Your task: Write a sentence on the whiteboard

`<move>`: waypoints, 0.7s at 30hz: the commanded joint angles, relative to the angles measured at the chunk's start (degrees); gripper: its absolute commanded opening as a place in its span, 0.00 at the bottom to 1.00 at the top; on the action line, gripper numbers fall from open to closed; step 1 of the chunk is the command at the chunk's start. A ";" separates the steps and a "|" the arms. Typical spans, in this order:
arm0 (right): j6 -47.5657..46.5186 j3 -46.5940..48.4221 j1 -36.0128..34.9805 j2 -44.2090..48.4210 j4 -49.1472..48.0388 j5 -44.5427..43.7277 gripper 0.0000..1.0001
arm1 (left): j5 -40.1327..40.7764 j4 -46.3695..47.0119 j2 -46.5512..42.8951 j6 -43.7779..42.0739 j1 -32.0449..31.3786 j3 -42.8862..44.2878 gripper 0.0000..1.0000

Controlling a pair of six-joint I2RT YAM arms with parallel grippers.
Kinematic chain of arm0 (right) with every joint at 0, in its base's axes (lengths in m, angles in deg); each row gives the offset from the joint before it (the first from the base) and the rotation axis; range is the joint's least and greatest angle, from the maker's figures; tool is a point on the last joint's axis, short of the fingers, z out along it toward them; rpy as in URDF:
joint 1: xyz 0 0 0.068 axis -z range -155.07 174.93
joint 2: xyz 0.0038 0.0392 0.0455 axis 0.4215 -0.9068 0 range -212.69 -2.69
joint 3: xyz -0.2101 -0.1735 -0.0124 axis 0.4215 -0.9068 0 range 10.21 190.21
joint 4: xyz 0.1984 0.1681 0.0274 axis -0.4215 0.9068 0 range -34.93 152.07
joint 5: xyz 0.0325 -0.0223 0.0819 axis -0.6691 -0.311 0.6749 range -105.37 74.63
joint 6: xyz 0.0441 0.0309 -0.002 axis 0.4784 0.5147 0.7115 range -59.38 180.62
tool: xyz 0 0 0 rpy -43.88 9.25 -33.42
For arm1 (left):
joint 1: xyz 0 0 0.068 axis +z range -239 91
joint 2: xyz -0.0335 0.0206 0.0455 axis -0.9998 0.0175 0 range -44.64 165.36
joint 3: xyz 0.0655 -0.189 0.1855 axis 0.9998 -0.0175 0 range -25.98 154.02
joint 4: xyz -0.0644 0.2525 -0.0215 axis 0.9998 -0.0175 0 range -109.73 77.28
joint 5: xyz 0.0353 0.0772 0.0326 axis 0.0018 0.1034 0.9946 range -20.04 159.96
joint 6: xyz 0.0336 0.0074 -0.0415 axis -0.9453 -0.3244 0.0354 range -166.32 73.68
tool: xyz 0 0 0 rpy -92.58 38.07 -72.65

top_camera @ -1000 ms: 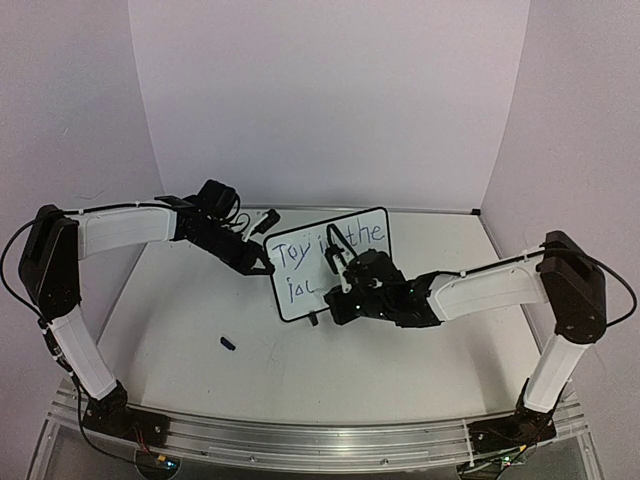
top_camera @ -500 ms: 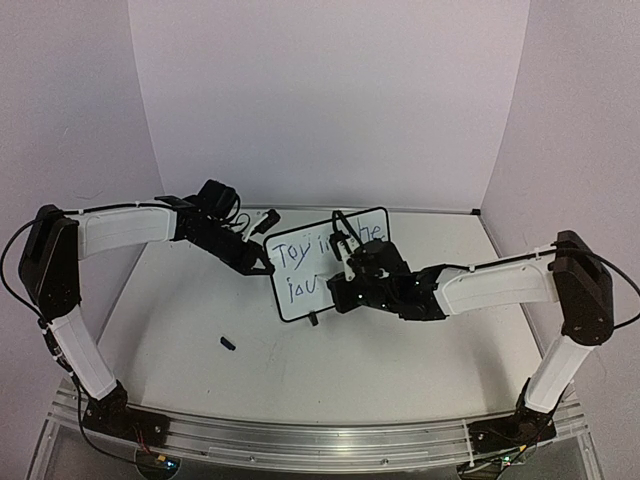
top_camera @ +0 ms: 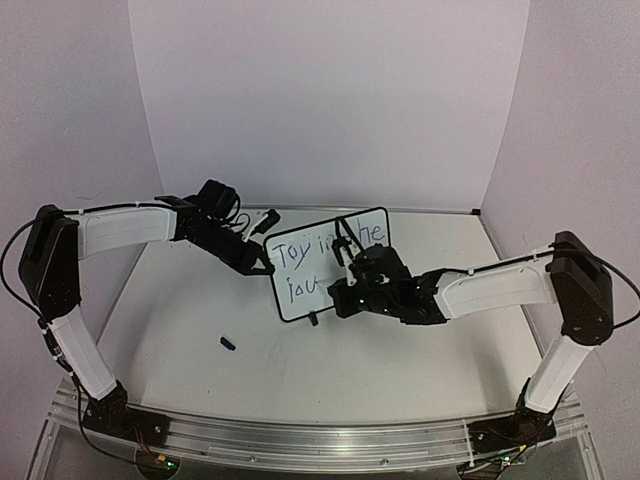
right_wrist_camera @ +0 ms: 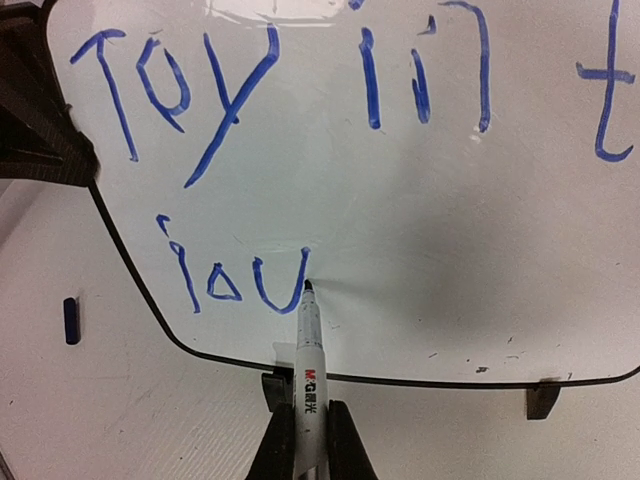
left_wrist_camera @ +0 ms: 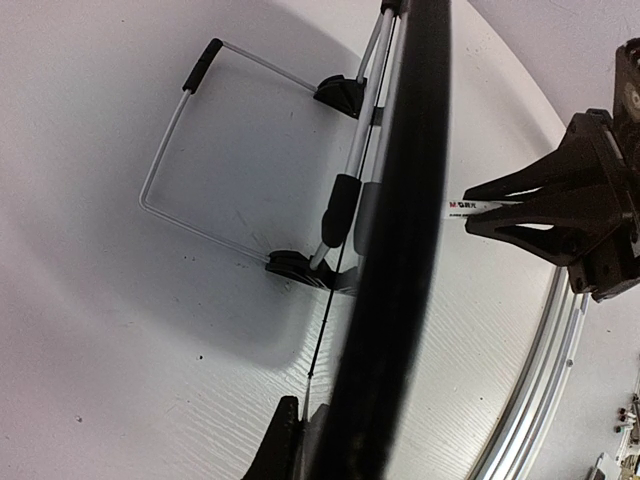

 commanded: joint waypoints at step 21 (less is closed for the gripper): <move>2.40 -1.68 0.21 -1.61 -1.52 -0.71 0.00 | 3.32 -2.29 1.87 -0.17 -0.73 1.28 0.00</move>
